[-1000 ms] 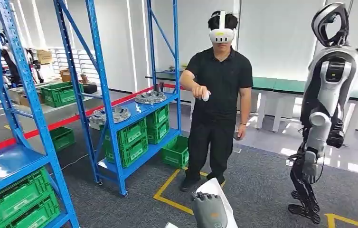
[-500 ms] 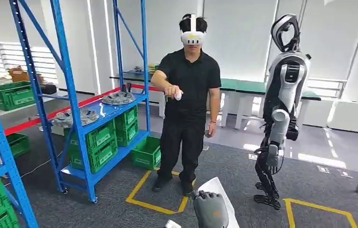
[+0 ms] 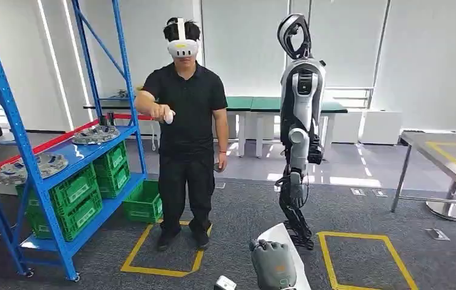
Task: Take the parts from the cabinet and place them on the table.
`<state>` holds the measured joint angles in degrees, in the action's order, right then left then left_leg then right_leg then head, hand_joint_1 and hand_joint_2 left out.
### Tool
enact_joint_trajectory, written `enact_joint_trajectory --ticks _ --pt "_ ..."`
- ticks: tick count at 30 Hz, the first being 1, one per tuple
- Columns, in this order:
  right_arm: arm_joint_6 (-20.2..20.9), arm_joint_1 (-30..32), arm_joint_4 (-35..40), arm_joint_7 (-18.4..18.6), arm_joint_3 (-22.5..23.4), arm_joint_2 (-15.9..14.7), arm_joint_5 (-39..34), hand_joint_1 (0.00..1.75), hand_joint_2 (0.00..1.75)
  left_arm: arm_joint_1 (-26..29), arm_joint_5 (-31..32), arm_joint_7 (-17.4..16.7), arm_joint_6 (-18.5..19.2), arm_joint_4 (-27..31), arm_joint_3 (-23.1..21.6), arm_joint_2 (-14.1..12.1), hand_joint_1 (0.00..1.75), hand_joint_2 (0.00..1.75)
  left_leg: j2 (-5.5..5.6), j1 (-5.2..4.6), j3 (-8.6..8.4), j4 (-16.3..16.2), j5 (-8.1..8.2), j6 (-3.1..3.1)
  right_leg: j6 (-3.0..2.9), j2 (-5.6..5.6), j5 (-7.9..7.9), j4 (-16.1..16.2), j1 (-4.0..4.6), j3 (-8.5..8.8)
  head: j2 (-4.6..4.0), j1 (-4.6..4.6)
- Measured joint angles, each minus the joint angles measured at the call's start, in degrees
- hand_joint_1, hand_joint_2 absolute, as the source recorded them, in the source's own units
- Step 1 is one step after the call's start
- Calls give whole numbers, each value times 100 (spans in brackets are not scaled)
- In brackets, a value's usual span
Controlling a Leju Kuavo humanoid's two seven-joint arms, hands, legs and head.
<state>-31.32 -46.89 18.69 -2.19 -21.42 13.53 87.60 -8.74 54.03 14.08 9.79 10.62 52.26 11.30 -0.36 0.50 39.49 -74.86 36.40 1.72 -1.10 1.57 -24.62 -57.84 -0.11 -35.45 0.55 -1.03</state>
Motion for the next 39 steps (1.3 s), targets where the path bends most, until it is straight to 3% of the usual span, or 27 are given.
enact_joint_trajectory --ticks 1,2,4,5,6,9,10,11,12,13,15,16,17,19,20,21,25,26,27,29,31,32,33,35,36,37,39 --pt "2 5 -4 -2 0 -2 0 175 175 3 0 -2 0 0 0 -2 0 175 1 1 72 -103 -36 6 1 79 0 -8 -1 -5 0 2" --pt "2 10 -4 0 0 -2 0 175 175 2 0 0 0 -2 0 -2 0 175 7 10 18 56 -213 10 6 166 3 -21 -10 -7 0 2" --pt "2 7 -4 2 -2 0 0 175 175 -6 0 7 0 0 0 -2 0 175 105 39 -400 971 -768 13 37 334 -5 -64 -33 -8 0 4" --pt "2 7 -4 11 -2 0 -2 175 175 -6 0 9 0 0 0 -4 0 175 350 75 -592 1430 -873 13 72 402 -18 -96 -45 -22 0 4" --pt "-2 -7 -4 13 0 0 -4 175 175 -10 0 9 0 -2 0 -4 0 175 674 99 -629 1511 -775 16 123 472 -11 -130 -24 -77 0 4" --pt "-11 7 -4 4 -4 17 0 175 175 -8 7 9 0 -4 0 -9 0 175 479 45 -628 1483 -808 -78 273 693 84 -71 -86 -160 0 2" --pt "-11 6 -4 22 -4 5 0 175 175 -18 11 9 0 -7 0 10 0 175 398 88 -640 1525 -841 -136 316 783 111 -52 -73 -175 0 0" --pt "-18 2 -4 57 -7 -18 2 175 175 -34 22 7 0 -2 0 4 0 175 306 101 -652 1560 -869 -178 317 556 66 -122 -70 -195 0 4" --pt "-28 -35 -4 103 -13 -17 7 175 175 -40 37 7 0 4 0 9 0 175 240 93 -649 1564 -871 -225 332 202 -97 -356 -29 -318 0 -33" --pt "-44 -85 -4 155 -26 -17 11 175 175 -30 42 2 0 4 0 9 0 175 145 74 -645 1563 -867 -238 358 6 -337 -796 -29 -535 0 -37" --pt "-37 -186 -4 201 -66 -17 26 175 175 -10 46 -9 0 2 0 -2 0 175 -53 54 -642 1560 -856 -255 378 -110 -716 -1743 -40 -993 0 -35" --pt "-2 -253 -4 234 -68 -28 46 175 175 -13 46 -11 0 4 0 -9 0 175 -147 54 -643 1559 -855 -256 383 -121 -737 -1963 -41 -1095 0 -37" --pt "42 -352 -2 258 -70 -46 53 175 175 -23 46 -11 0 2 0 -11 0 175 -231 54 -644 1559 -852 -255 381 -128 -620 -1852 -45 -1043 0 -37" --pt "148 -616 4 299 -70 -72 55 175 175 -42 48 -9 2 2 0 -11 0 175 -378 54 -657 1554 -836 -234 353 -201 -198 -972 -40 -555 0 -39" --pt "195 -769 13 321 -70 -74 57 175 175 -50 48 -9 4 4 0 -11 0 175 -450 53 -674 1547 -820 -216 328 -356 5 -400 -26 -220 0 -42" --pt "236 -924 33 341 -70 -74 61 175 175 -56 50 -11 7 4 0 -13 0 175 -504 15 -670 1541 -799 -183 276 -582 -21 -100 18 -92 0 -41" --pt "362 -1400 44 356 -74 -118 63 175 175 -81 52 -11 7 2 0 -15 0 175 -704 -1 -741 1589 -780 -59 156 -343 28 -91 57 -131 0 -28" --pt "398 -1482 61 358 -74 -125 72 175 175 -89 52 -7 7 4 0 -9 0 175 -698 16 -718 1571 -734 -12 100 -276 66 -36 -18 -80 0 -28" --pt "408 -1578 76 378 -74 -127 70 175 175 -100 52 2 7 2 0 -11 0 175 -375 35 -684 1412 -606 12 79 -226 68 -22 -32 -68 0 -24" --pt "424 -1691 79 372 -81 -109 74 175 175 -94 50 4 4 0 0 -11 0 175 -50 38 -316 598 -194 28 37 -119 71 -23 -40 -66 0 -7" --pt "426 -1698 79 372 -87 -109 81 175 175 -69 50 2 4 0 0 -13 0 175 10 36 96 -165 29 40 36 37 70 -26 -30 -65 0 -4" --pt "428 -1698 79 374 -87 -109 87 175 175 -63 50 2 4 -2 0 -13 0 175 11 37 149 -189 -57 38 36 122 70 -31 -30 -65 0 -4" --pt "426 -1702 79 374 -87 -109 87 175 175 -63 50 2 4 -2 0 -13 0 175 18 40 79 43 -264 31 38 203 69 -39 -33 -65 0 -2" --pt "424 -1725 83 400 -87 -109 96 175 175 -69 52 2 4 0 0 -15 0 175 143 67 -350 1047 -866 18 72 364 47 -85 -51 -57 0 0" --pt "424 -1742 83 411 -87 -109 103 175 175 -67 63 -6 4 -2 0 -15 0 175 411 100 -493 1395 -915 13 105 425 28 -111 -66 -75 0 0" --pt "426 -1787 81 415 -87 -114 101 175 175 -73 76 -11 4 -7 -2 -13 0 175 515 101 -576 1504 -857 8 151 502 30 -156 -43 -130 0 0" --pt "417 -1823 81 367 -87 -136 70 175 175 -85 129 -61 4 -7 -2 -13 0 175 415 55 -542 1456 -860 -50 229 619 80 -113 -75 -178 0 -2"
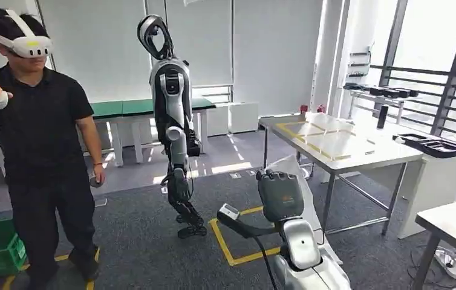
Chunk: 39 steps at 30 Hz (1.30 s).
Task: Take the parts from the cabinet and place them on the table.
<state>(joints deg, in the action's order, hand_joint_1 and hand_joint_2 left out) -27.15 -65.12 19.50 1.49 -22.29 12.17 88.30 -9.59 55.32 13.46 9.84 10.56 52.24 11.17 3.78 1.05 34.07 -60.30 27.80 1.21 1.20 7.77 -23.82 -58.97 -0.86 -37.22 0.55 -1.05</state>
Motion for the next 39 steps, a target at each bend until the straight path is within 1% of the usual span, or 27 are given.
enact_joint_trajectory --ticks 2,3,4,5,7,8,9,11,12,13,17,18,19,20,22,23,25,26,27,28,32,33,34,35,37,38,39 --pt "-15 -27 0 -66 0 -103 -55 175 175 -32 24 -17 0 -2 -4 30 0 175 -125 42 -20 54 -50 -99 91 88 28 30 -17 -18 0 -2" --pt "-15 -54 0 -74 0 -133 -70 175 175 -55 24 -22 -7 7 -7 30 0 175 -194 26 -35 74 -65 -133 89 -268 -31 -74 24 -45 0 -6" --pt "2 -106 0 -98 0 -146 -72 175 175 -60 24 -20 -7 7 -9 44 0 175 -269 8 -31 74 -62 -188 104 -560 -226 -383 41 -209 0 -42" --pt "15 -141 0 -140 -2 -157 -74 175 175 -45 24 -22 -7 7 -9 48 0 175 -345 -13 -33 73 -54 -208 121 -679 -445 -833 37 -433 0 -44" --pt "31 -151 -7 -157 -2 -162 -85 175 175 -39 24 -22 -7 7 -9 48 0 175 -522 -34 -34 71 -39 -231 134 -721 -734 -1663 35 -848 0 -39" --pt "44 -150 -24 -168 -2 -186 -98 175 175 -43 24 -17 -7 7 -9 48 0 175 -596 -40 -36 70 -34 -239 133 -726 -713 -1783 32 -921 0 -39" --pt "44 -152 -37 -186 -2 -205 -116 175 175 -44 24 -15 -7 7 -9 48 0 175 -671 -45 -41 70 -26 -243 121 -731 -561 -1606 32 -839 0 -42" --pt "44 -182 -42 -208 -2 -227 -131 175 175 -44 24 -13 -7 7 -9 57 0 175 -807 -56 -68 67 0 -228 66 -849 -94 -611 52 -299 0 -44" --pt "48 -213 -42 -203 -2 -229 -131 175 175 -44 24 -13 -4 7 -9 57 0 175 -863 -71 -86 64 16 -208 13 -1125 61 -121 94 -19 0 -46" --pt "55 -246 -42 -195 -2 -227 -131 175 175 -44 24 -13 -4 7 -9 59 0 175 -920 -112 -81 63 37 -174 -36 -1244 -10 -19 154 20 0 -39" --pt "83 -304 -55 -131 -2 -269 -140 175 175 -54 24 -28 -4 2 -9 77 0 175 -1163 -114 -175 110 71 -62 -150 -964 41 56 166 3 0 -31" --pt "83 -308 -52 -129 -2 -273 -146 175 175 -60 24 -26 -2 4 -9 76 0 175 -1040 -84 -126 85 118 -21 -181 -916 73 108 96 63 0 -24" --pt "81 -338 -55 -129 -2 -277 -153 175 175 -64 24 -22 0 2 -9 74 0 175 -693 -68 -88 -75 228 3 -189 -861 73 121 82 70 0 -26" --pt "79 -365 -57 -125 -2 -275 -162 175 175 -61 24 -20 2 2 -9 74 0 175 -527 -69 84 -454 448 14 -206 -803 71 120 70 70 0 -15" --pt "81 -363 -77 -149 -2 -275 -155 175 175 -31 24 -20 4 -2 -9 70 0 175 -429 -61 535 -1347 786 31 -219 -643 71 117 71 69 0 -11" --pt "83 -351 -92 -146 -2 -275 -157 175 175 -18 24 -15 4 -2 -9 68 0 175 -421 -61 663 -1547 777 32 -219 -565 71 110 71 69 0 -11" --pt "83 -343 -114 -136 -2 -277 -164 175 175 -12 24 -9 4 -2 -9 68 0 175 -401 -51 566 -1218 422 27 -213 -400 67 86 57 67 0 -9" --pt "81 -349 -114 -129 -2 -280 -168 175 175 -14 24 -6 4 -2 -9 66 0 175 -358 -38 362 -754 141 29 -196 -322 57 61 43 69 0 -9" --pt "70 -364 -114 -129 -2 -280 -173 175 175 -18 24 -6 4 0 -9 59 0 175 -203 -11 121 -225 -128 36 -168 -237 39 25 25 67 0 -5" --pt "66 -375 -114 -127 -2 -280 -173 175 175 -22 26 -9 4 -4 -9 57 0 175 30 -2 41 -70 -5 37 -127 -179 31 4 38 37 0 -9" --pt "50 -368 -118 -111 -2 -337 -170 175 175 -28 35 -2 4 -7 -11 59 0 175 -138 -34 -6 6 -40 -116 53 82 122 43 -7 -52 0 -7" --pt "48 -366 -118 -94 -2 -372 -166 175 175 -38 37 -2 7 -5 -13 64 0 175 -214 -8 -10 38 -72 -173 55 -70 94 4 -9 -71 0 -9" --pt "55 -382 -118 -65 -2 -376 -159 175 175 -41 41 0 7 -2 -13 59 0 175 -268 -21 -9 45 -76 -207 64 -447 -37 -180 49 -150 0 -35" --pt "55 -398 -118 -48 -2 -374 -155 175 175 -33 41 -2 7 -2 -15 57 0 175 -330 -42 -3 44 -73 -243 86 -628 -243 -536 52 -325 0 -35" --pt "68 -373 -120 -24 -7 -371 -151 175 175 -20 44 -4 7 -2 -15 41 0 175 -479 -69 6 42 -64 -270 96 -728 -647 -1470 42 -759 0 -37" --pt "79 -357 -131 -6 -7 -378 -151 175 175 -20 46 -2 7 -2 -15 37 0 175 -555 -82 10 41 -61 -277 91 -730 -718 -1772 43 -902 0 -37" --pt "94 -348 -138 33 -7 -400 -144 175 175 -20 48 -2 7 -2 -15 29 0 175 -627 -95 9 41 -59 -280 73 -731 -655 -1763 47 -894 0 -42"
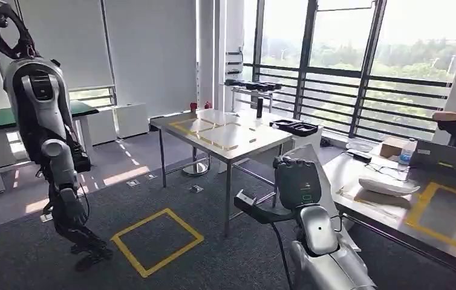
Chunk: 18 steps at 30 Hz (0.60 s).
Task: Take the parts from the cabinet and place them on the table.
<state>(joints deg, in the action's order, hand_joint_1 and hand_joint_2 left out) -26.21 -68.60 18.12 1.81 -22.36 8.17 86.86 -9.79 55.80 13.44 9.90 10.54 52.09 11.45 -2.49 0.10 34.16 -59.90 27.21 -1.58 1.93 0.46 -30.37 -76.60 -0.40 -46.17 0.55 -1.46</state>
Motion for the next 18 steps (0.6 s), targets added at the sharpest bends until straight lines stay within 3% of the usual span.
enact_joint_trajectory --ticks 1,2,3,4,5,8,9,10,11,12,14,15,16,18 --pt "15 -2 0 31 -2 -4 9 175 175 -3 0 2 0 0 0 0 0 175 -68 -13 -3 -1 5 -8 -29 -7 157 262 10 144 0 0" --pt "30 -17 0 76 -2 -18 13 175 175 -6 -2 9 0 0 0 0 0 175 -144 -25 -13 -1 11 -11 -69 -44 382 751 34 429 0 0" --pt "44 -42 0 121 -2 -42 17 175 175 -10 0 13 0 0 0 0 0 175 -211 -33 -28 -1 22 -14 -118 -168 584 1304 75 744 0 -2" --pt "50 -76 0 175 -2 -55 22 175 175 -15 2 13 0 0 -4 0 0 175 -270 -44 -40 -1 34 -2 -192 -479 597 1756 156 967 0 -2" --pt "50 -101 0 199 -2 -61 24 175 175 -16 13 11 0 0 -15 0 0 175 -326 -80 -38 0 50 28 -223 -479 616 1784 177 981 0 13" --pt "63 -124 -2 243 -2 -190 35 175 175 -24 52 -9 0 0 -28 -9 0 175 -500 -53 -88 28 67 98 -275 -260 632 1798 209 961 0 9" --pt "65 -123 0 252 -2 -230 35 175 175 -32 57 -9 0 2 -31 -11 0 175 -539 -72 -67 12 113 139 -316 -183 690 1889 125 1036 0 11" --pt "57 -138 0 249 -2 -240 42 175 175 -38 59 -7 0 2 -33 -26 0 175 -269 -40 -58 -92 177 176 -320 -138 698 1925 118 1061 0 4" --pt "52 -157 0 258 0 -253 39 175 175 -38 61 -9 0 2 -35 -27 0 175 0 -28 68 -392 362 198 -357 -94 714 1924 87 1060 0 20" --pt "48 -149 0 245 -2 -249 50 175 175 -20 61 -9 0 2 -35 -33 0 175 144 -14 262 -831 578 226 -362 -18 716 1924 69 1058 0 24" --pt "50 -91 -2 230 -2 -245 70 175 175 1 61 -11 0 0 -35 -48 0 175 220 12 648 -1597 826 272 -362 154 716 1916 50 1054 0 35" --pt "52 -67 -2 232 -2 -251 70 175 175 1 61 -9 0 0 -35 -53 0 175 221 25 710 -1666 768 286 -358 232 714 1902 40 1051 0 33" --pt "52 -55 -2 232 -2 -254 70 175 175 -1 61 -9 0 0 -35 -59 0 175 222 44 641 -1474 579 303 -349 315 711 1887 23 1050 0 37" --pt "52 -66 -2 232 -2 -262 70 175 175 -3 61 -2 0 2 -35 -70 0 175 319 95 210 -538 46 343 -279 481 690 1837 -25 1048 0 39"
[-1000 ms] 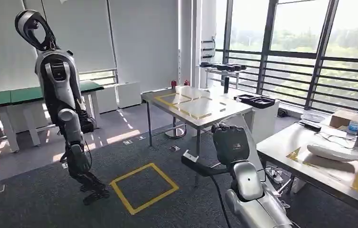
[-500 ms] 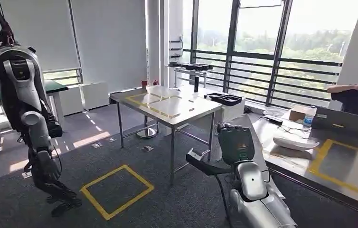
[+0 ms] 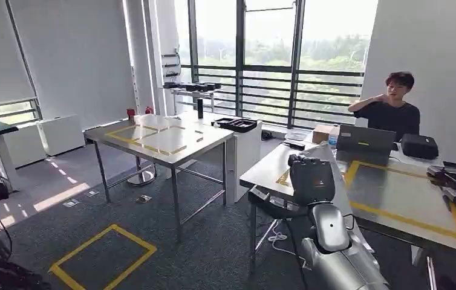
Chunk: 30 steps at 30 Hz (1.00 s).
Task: Take the parts from the cabinet and place them on the table.
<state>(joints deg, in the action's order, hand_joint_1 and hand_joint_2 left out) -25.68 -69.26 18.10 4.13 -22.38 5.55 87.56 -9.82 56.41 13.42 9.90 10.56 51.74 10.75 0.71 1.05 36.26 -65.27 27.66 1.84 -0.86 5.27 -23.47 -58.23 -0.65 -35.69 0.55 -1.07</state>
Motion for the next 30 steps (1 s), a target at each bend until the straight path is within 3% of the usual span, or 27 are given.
enact_joint_trajectory --ticks 1,2,5,6,7,8,9,11,12,13,15,16,17,18,21,22,23,24,26,27,28,29,30 --pt "2 -2 0 0 0 -6 0 175 175 1 0 0 0 -2 0 -2 0 175 212 49 -184 422 -115 26 42 64 -23 -38 -18 -17 0 2" --pt "0 -21 0 0 0 -13 -4 175 175 -1 0 2 0 -11 0 4 0 175 454 52 -248 537 3 37 98 132 -39 -92 0 -83 0 4" --pt "13 -2 0 0 0 -83 -13 175 175 1 0 2 0 -9 0 2 0 175 251 0 -226 486 -25 -107 246 336 58 -32 -56 -156 0 0" --pt "13 6 0 0 0 -114 -13 175 175 -6 0 4 0 -11 0 11 0 175 181 25 -234 522 -58 -163 283 401 76 -17 -56 -173 0 -2" --pt "7 6 0 -2 0 -142 -17 175 175 -18 0 4 -2 -2 0 7 0 175 101 34 -235 546 -83 -206 276 139 35 -83 -42 -187 0 -4" --pt "4 -11 0 0 0 -162 -28 175 175 -15 0 15 -4 0 0 9 0 175 44 23 -231 554 -87 -245 283 -197 -130 -315 1 -306 0 -33" --pt "-4 -18 0 -6 0 -160 -41 175 175 3 0 20 -4 -2 0 7 0 175 -20 2 -227 554 -83 -271 300 -358 -343 -715 3 -499 0 -35" --pt "-7 32 0 -20 0 -159 -53 175 175 27 0 22 -4 -2 0 2 0 175 -182 -27 -222 552 -69 -294 304 -468 -707 -1611 1 -925 0 -37" --pt "-9 61 -2 -20 0 -166 -57 175 175 31 0 28 -4 -2 0 -2 0 175 -259 -34 -221 550 -66 -299 300 -475 -735 -1830 1 -1032 0 -37" --pt "-13 85 -2 -20 0 -175 -63 175 175 32 0 37 -4 -2 0 -2 0 175 -338 -44 -223 550 -60 -304 285 -477 -629 -1743 3 -990 0 -39" --pt "-22 82 -2 -37 0 -181 -72 175 175 28 2 44 -4 -2 0 -2 0 175 -483 -56 -241 548 -39 -301 232 -549 -217 -928 23 -548 0 -39" --pt "-26 64 -2 -50 0 -181 -74 175 175 27 2 50 -4 -2 0 0 0 175 -549 -60 -261 548 -23 -286 196 -689 -15 -393 50 -245 0 -42" --pt "-33 45 -2 -68 0 -181 -74 175 175 24 2 55 -4 -2 0 0 0 175 -611 -76 -276 551 -7 -260 127 -1008 -77 -67 131 -96 0 -39" --pt "-39 32 -2 -83 0 -179 -76 175 175 19 2 61 -4 -2 0 0 0 175 -649 -99 -275 553 7 -225 106 -1001 -32 -39 128 -85 0 -33" --pt "-52 31 -2 -103 0 -232 -81 175 175 12 2 63 -4 -2 -2 18 0 175 -838 -78 -345 586 24 -129 32 -776 -28 -38 177 -112 0 -35" --pt "-57 32 2 -103 0 -236 -81 175 175 3 2 63 -7 0 -2 20 0 175 -819 -81 -355 582 58 -84 -10 -708 10 22 105 -46 0 -33" --pt "-70 12 2 -105 0 -221 -81 175 175 -10 4 68 -7 -2 -4 18 0 175 -440 -53 -293 425 171 -57 -27 -651 13 44 79 -30 0 -33" --pt "-70 2 2 -105 0 -221 -83 175 175 -9 4 70 -7 -2 -7 18 0 175 -238 -49 -135 68 369 -47 -59 -593 21 43 65 -31 0 -24" --pt "-68 40 2 -120 0 -199 -87 175 175 26 4 59 -7 -4 -7 18 0 175 -109 -46 319 -843 737 -13 -78 -436 14 41 61 -33 0 -13" --pt "-66 68 0 -122 0 -192 -85 175 175 40 4 61 -9 -4 -7 13 0 175 -101 -46 485 -1128 784 -5 -77 -348 14 35 61 -34 0 -13" --pt "-66 92 0 -120 0 -192 -87 175 175 46 4 61 -9 -4 -7 13 0 175 -99 -46 528 -1145 694 -4 -76 -263 13 28 59 -32 0 -11" --pt "-66 98 0 -120 0 -192 -90 175 175 46 4 59 -11 -4 -7 13 0 175 -94 -43 453 -901 475 -7 -74 -176 13 17 52 -34 0 -11" --pt "-66 96 0 -120 0 -192 -90 175 175 46 4 61 -11 -4 -7 11 0 175 -68 -35 259 -452 193 -12 -62 -87 7 -1 41 -33 0 -11"
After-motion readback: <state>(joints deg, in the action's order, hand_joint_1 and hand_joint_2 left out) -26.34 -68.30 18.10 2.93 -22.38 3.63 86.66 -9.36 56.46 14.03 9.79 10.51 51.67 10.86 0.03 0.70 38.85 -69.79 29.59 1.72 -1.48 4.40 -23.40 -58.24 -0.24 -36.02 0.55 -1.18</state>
